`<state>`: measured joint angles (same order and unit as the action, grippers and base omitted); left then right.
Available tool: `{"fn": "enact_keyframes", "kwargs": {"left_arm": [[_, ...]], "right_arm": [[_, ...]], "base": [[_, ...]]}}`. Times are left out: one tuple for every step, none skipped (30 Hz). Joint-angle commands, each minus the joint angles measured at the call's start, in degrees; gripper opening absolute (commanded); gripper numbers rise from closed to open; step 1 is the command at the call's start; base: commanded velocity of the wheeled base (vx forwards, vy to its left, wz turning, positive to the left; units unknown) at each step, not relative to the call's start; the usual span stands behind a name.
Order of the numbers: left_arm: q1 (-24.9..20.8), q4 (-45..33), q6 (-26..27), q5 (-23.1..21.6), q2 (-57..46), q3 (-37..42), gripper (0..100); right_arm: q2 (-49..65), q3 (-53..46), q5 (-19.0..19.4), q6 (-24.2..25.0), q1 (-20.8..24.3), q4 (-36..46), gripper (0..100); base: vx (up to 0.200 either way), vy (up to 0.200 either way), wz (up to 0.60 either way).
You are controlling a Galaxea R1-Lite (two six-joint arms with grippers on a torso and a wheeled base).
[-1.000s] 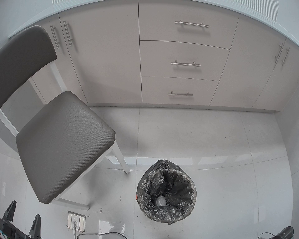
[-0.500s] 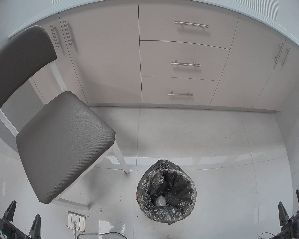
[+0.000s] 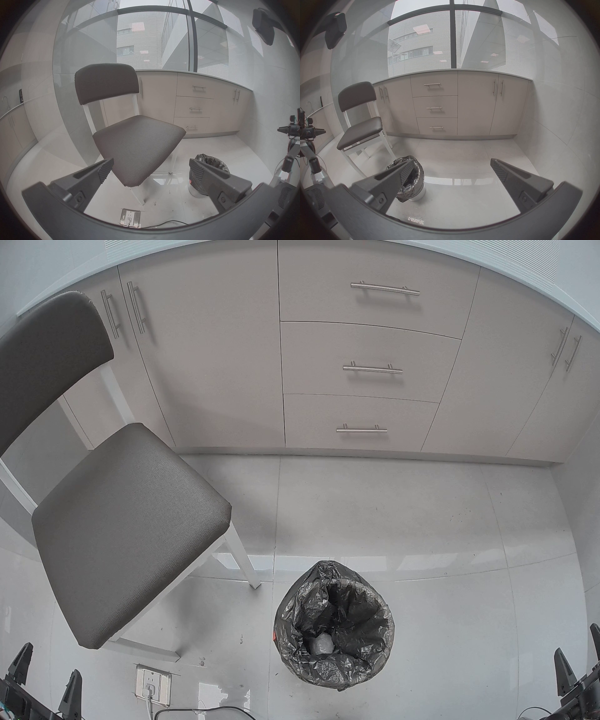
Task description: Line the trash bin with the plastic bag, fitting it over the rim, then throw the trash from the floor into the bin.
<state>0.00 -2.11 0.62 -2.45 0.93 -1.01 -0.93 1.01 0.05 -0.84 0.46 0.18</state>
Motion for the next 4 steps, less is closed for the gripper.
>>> {"fn": "enact_keyframes", "kwargs": {"left_arm": [[0.0, 0.0, 0.0, 0.0, -0.9, 0.2, 100], [0.0, 0.0, 0.0, 0.0, -0.9, 0.2, 100], [0.0, 0.0, 0.0, 0.0, -0.9, 0.2, 100], [0.0, 0.0, 0.0, 0.0, -0.9, 0.2, 100]], "right_arm": [[-0.3, -0.9, 0.0, 0.1, 0.1, 0.0, 100], [0.0, -0.8, 0.0, 0.1, 0.1, 0.0, 100], [0.2, -0.9, 0.0, 0.1, -0.1, 0.0, 100], [0.2, -0.9, 0.0, 0.1, -0.1, 0.0, 100]], "base": [[0.0, 0.0, 0.0], [0.0, 0.0, 0.0], [0.0, 0.0, 0.0], [0.0, 0.0, 0.0]]}}
